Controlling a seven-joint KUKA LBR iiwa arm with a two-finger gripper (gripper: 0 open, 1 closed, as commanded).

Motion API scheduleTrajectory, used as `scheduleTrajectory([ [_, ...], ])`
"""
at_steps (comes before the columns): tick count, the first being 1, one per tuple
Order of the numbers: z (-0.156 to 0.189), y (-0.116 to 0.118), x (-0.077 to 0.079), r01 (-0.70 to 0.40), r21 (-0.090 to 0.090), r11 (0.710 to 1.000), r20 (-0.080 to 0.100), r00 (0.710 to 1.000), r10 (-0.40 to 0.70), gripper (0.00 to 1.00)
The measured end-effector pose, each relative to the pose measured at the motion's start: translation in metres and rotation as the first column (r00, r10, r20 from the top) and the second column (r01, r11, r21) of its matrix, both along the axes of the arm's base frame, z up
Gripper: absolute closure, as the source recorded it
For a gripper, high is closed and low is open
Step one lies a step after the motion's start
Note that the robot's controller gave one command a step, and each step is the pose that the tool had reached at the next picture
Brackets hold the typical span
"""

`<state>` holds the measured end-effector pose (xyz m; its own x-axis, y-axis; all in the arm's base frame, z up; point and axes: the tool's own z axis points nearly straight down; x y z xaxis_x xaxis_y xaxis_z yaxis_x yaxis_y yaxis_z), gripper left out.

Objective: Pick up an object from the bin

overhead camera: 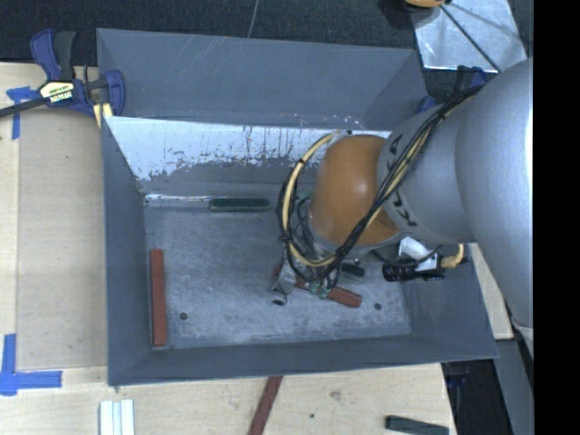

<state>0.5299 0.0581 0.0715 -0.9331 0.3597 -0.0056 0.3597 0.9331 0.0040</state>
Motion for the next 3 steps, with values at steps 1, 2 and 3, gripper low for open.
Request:
scheduleTrajectory([
  [1, 0.0, 0.0, 0.0, 0.001, 0.0, 1.0, 0.0, 1.0, -0.001, 1.0],
  [2, 0.003, 0.0, -0.001, 0.0, -0.001, 1.0, -0.004, 1.0, 0.0, 1.0],
  [3, 0.021, -0.001, -0.003, 0.001, -0.002, 1.0, -0.013, 1.0, -0.001, 1.0],
])
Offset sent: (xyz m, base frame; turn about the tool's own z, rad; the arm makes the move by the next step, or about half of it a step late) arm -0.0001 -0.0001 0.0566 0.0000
